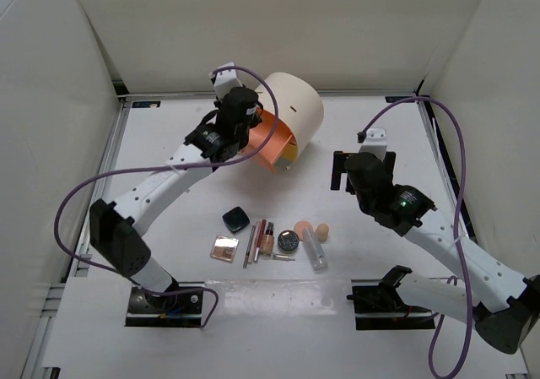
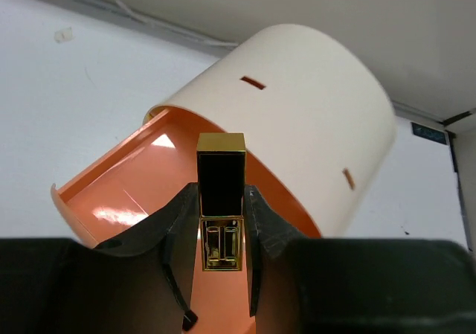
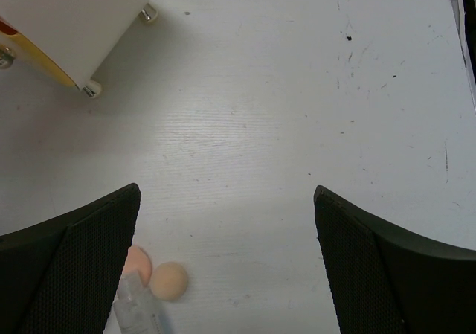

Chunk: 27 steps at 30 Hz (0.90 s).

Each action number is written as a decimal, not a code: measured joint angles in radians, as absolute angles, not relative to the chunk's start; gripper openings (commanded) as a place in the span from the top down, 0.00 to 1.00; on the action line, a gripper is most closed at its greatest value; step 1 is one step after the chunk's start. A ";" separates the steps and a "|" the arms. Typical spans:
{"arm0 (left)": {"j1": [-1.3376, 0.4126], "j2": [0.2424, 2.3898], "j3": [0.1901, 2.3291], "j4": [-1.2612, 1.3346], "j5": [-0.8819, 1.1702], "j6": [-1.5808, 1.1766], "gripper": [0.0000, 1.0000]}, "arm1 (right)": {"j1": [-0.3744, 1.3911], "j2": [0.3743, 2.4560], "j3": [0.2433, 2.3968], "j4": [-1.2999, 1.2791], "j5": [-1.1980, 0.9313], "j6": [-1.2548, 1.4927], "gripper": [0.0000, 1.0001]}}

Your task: Organize the makeup

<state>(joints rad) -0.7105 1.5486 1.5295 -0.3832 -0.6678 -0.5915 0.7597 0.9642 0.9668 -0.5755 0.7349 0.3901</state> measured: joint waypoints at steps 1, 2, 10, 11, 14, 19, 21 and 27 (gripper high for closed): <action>-0.685 1.578 1.541 -0.392 -0.643 -0.605 0.62 | 0.760 0.966 0.966 -0.577 0.735 0.392 0.01; -0.665 1.604 1.552 -0.399 -0.625 -0.616 0.58 | 0.760 0.969 0.967 -0.578 0.736 0.394 0.01; -0.637 1.653 1.564 -0.424 -0.528 -0.629 0.34 | 0.759 1.000 0.966 -0.607 0.738 0.416 0.01; -0.637 1.653 1.564 -0.425 -0.517 -0.629 0.31 | 0.760 1.003 0.966 -0.610 0.738 0.418 0.01; -0.637 1.653 1.564 -0.426 -0.495 -0.628 0.18 | 0.760 1.004 0.967 -0.617 0.730 0.413 0.01; -0.637 1.637 1.564 -0.442 -0.467 -0.614 0.02 | 0.762 1.013 0.967 -0.622 0.618 0.364 0.08; -0.639 1.607 1.562 -0.452 -0.459 -0.600 0.02 | 0.770 1.032 0.967 -0.624 0.564 0.351 0.10; -0.683 1.370 1.464 -0.512 -0.450 -0.560 0.02 | 0.830 1.080 0.950 -0.617 0.455 0.333 0.10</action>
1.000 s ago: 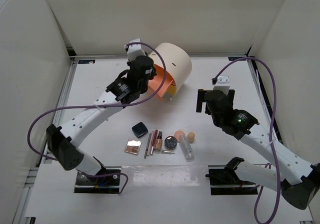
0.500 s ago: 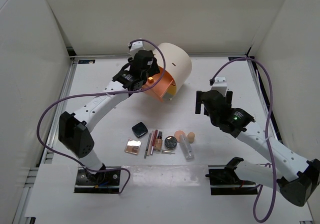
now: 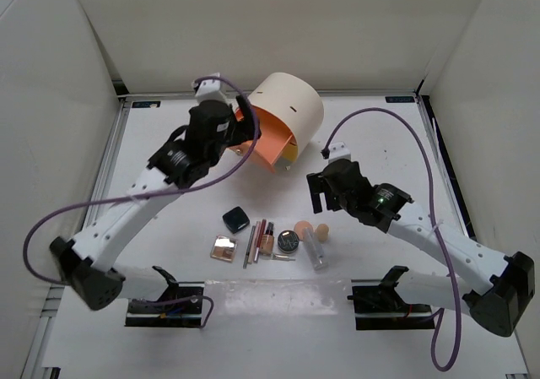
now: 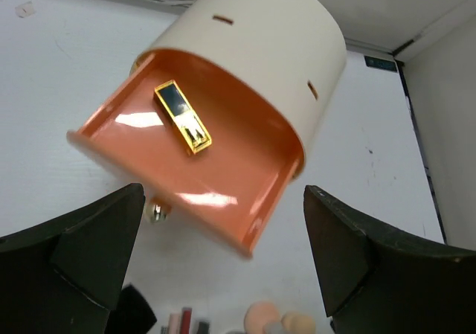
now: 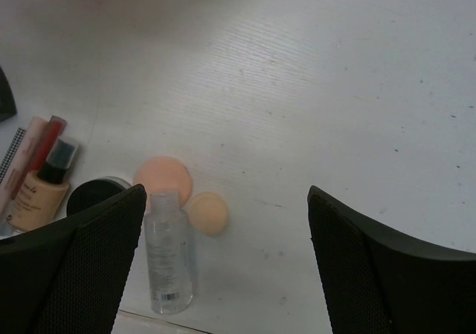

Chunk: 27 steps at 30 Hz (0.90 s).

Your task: Organize the makeup

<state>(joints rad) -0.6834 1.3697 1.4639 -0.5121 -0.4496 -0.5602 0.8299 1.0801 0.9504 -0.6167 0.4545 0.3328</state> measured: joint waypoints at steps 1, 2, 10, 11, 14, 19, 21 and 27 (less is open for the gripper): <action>-0.699 1.318 1.430 -0.526 -0.449 -0.562 0.02 | 0.836 1.080 0.944 -0.613 0.447 0.334 0.10; -0.717 1.267 1.388 -0.537 -0.445 -0.565 0.02 | 0.838 1.079 0.934 -0.604 0.443 0.337 0.09; -0.872 1.095 0.939 -0.709 -0.373 -0.675 0.22 | 0.838 1.026 0.852 -0.567 0.495 0.432 0.01; -0.899 1.105 0.891 -0.727 -0.360 -0.691 0.25 | 0.837 1.024 0.852 -0.568 0.508 0.443 0.01; -0.966 1.136 0.789 -0.750 -0.326 -0.721 0.30 | 0.837 1.018 0.852 -0.569 0.542 0.472 0.01; -0.994 1.170 0.744 -0.709 -0.313 -0.742 0.35 | 0.836 0.996 0.840 -0.574 0.564 0.511 0.01; -0.997 1.192 0.733 -0.672 -0.309 -0.740 0.35 | 0.836 0.982 0.825 -0.579 0.570 0.520 0.01; -1.008 1.292 0.687 -0.588 -0.301 -0.719 0.39 | 0.833 0.952 0.818 -0.604 0.591 0.525 0.01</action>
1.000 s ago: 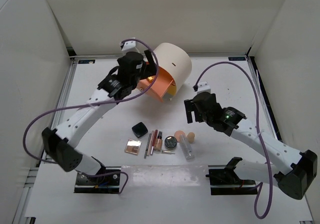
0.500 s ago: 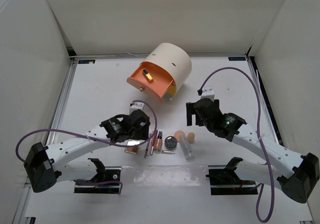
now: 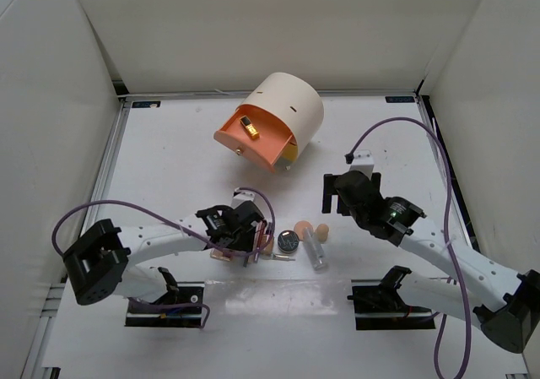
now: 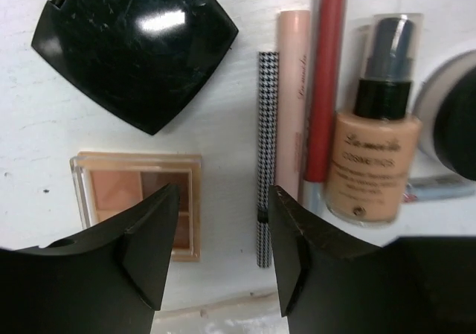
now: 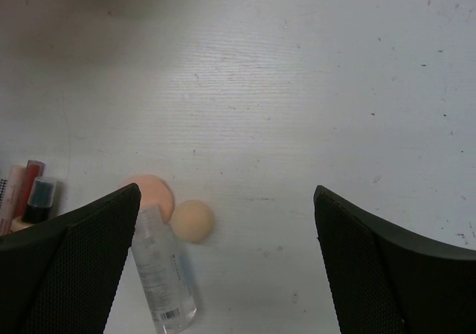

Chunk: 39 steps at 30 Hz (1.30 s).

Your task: Organize the makeup

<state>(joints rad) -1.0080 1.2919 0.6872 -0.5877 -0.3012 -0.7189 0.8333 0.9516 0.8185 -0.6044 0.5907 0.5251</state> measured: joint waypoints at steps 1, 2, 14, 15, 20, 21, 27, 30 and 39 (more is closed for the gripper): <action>-1.010 1.312 0.687 -0.582 -0.307 -0.718 0.39 | 0.833 0.944 0.818 -0.606 0.595 0.525 0.01; -1.010 1.331 0.687 -0.574 -0.311 -0.717 0.39 | 0.833 0.936 0.818 -0.607 0.599 0.524 0.01; -1.029 1.451 0.715 -0.493 -0.357 -0.707 0.43 | 0.833 0.910 0.813 -0.635 0.607 0.525 0.01; -1.033 1.453 0.717 -0.491 -0.358 -0.708 0.46 | 0.833 0.908 0.811 -0.636 0.608 0.525 0.01; -1.053 1.466 0.723 -0.480 -0.364 -0.727 0.58 | 0.833 0.904 0.808 -0.640 0.617 0.524 0.01; -1.057 1.470 0.725 -0.478 -0.366 -0.730 0.64 | 0.833 0.903 0.808 -0.641 0.620 0.524 0.01; -1.083 1.494 0.749 -0.483 -0.382 -0.743 0.82 | 0.832 0.898 0.808 -0.646 0.631 0.525 0.01; -1.091 1.505 0.766 -0.514 -0.402 -0.757 0.88 | 0.832 0.889 0.808 -0.649 0.637 0.525 0.01; -1.097 1.541 0.895 -0.809 -0.513 -0.855 0.91 | 0.833 0.874 0.807 -0.649 0.655 0.525 0.01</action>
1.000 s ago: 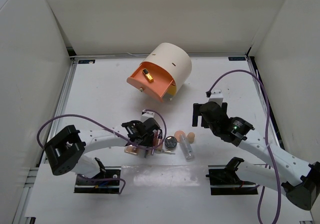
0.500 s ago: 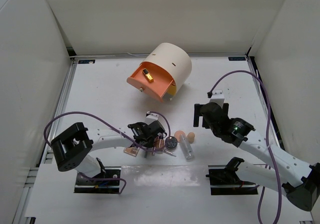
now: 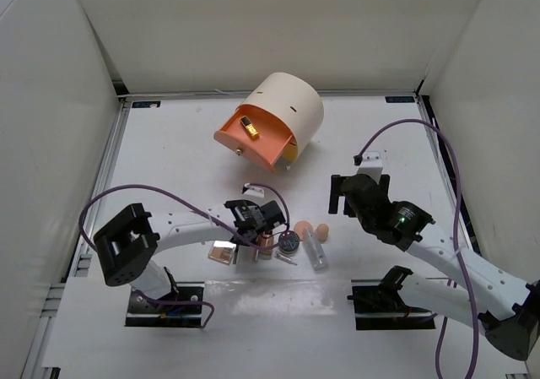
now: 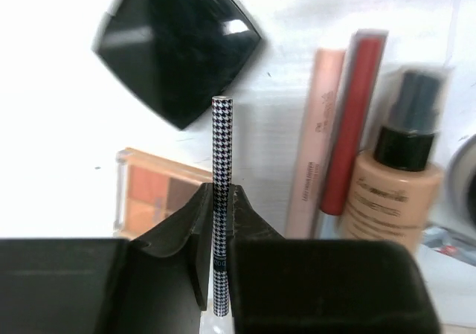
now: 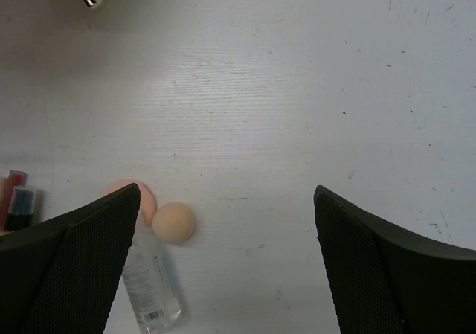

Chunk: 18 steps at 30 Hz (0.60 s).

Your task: Organize the makeup

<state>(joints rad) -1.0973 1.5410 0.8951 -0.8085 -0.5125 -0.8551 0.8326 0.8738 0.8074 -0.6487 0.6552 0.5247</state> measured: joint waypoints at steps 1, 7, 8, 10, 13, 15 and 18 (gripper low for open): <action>-1.097 1.538 0.920 -0.844 -0.524 -0.867 0.91 | 0.833 0.873 0.807 -0.648 0.656 0.525 0.01; -1.097 1.431 1.082 -1.044 -0.614 -0.971 0.90 | 0.832 0.866 0.807 -0.645 0.667 0.519 0.01; -1.097 1.404 1.118 -1.077 -0.638 -0.994 0.90 | 0.832 0.863 0.807 -0.643 0.670 0.517 0.01; -1.096 1.344 1.203 -1.134 -0.685 -1.032 0.90 | 0.832 0.855 0.807 -0.634 0.682 0.516 0.01; -1.085 1.246 1.330 -1.129 -0.774 -1.036 0.89 | 0.832 0.852 0.807 -0.620 0.694 0.513 0.01; -1.064 1.173 1.370 -1.053 -0.828 -0.993 0.85 | 0.832 0.852 0.807 -0.613 0.701 0.510 0.01; -1.015 1.099 1.375 -0.859 -0.882 -0.861 0.83 | 0.831 0.852 0.807 -0.598 0.710 0.501 0.01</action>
<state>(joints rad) -1.0149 1.0992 1.3746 -0.8585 -0.8818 -0.8612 0.8314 0.8520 0.8074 -0.5983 0.7101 0.5014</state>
